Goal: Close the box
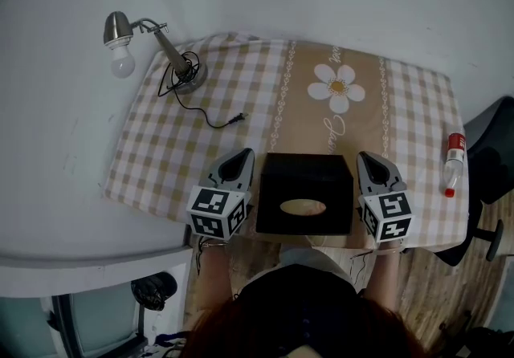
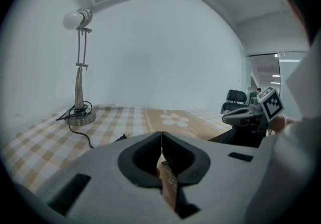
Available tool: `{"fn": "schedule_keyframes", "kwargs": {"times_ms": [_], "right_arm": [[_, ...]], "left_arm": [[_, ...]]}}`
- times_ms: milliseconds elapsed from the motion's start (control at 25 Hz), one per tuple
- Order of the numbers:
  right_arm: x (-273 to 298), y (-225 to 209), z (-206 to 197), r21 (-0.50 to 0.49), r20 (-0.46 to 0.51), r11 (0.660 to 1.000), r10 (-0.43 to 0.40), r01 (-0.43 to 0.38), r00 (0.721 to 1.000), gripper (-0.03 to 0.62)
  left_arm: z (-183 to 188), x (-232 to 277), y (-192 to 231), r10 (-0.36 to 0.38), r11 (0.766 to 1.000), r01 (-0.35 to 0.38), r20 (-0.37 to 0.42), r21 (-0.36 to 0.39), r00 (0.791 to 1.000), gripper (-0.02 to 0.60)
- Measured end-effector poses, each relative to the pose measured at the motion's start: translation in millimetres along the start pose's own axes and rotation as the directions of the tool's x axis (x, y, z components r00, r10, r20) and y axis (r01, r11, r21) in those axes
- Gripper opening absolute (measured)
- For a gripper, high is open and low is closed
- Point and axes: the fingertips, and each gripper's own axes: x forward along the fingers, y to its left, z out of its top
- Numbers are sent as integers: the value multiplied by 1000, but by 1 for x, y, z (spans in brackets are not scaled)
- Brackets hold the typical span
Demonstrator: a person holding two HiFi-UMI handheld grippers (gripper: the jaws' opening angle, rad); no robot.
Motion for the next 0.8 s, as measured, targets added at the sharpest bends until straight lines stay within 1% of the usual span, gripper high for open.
{"fn": "schedule_keyframes", "kwargs": {"times_ms": [240, 400, 680, 800], "right_arm": [[14, 1, -29, 20, -100, 998, 57, -55, 993, 17], [21, 1, -42, 34, -141, 996, 83, -79, 987, 17], [30, 3, -58, 71, -206, 990, 131, -119, 970, 17], [33, 5, -64, 89, -238, 987, 154, -136, 959, 17]], "left_arm": [[-22, 10, 6, -15, 999, 13, -65, -41, 998, 26], [-36, 16, 7, -41, 997, 32, -124, -73, 991, 26], [-61, 24, 1, -97, 992, 75, -232, -99, 968, 26], [-69, 25, -2, -120, 989, 92, -274, -114, 954, 26]]}}
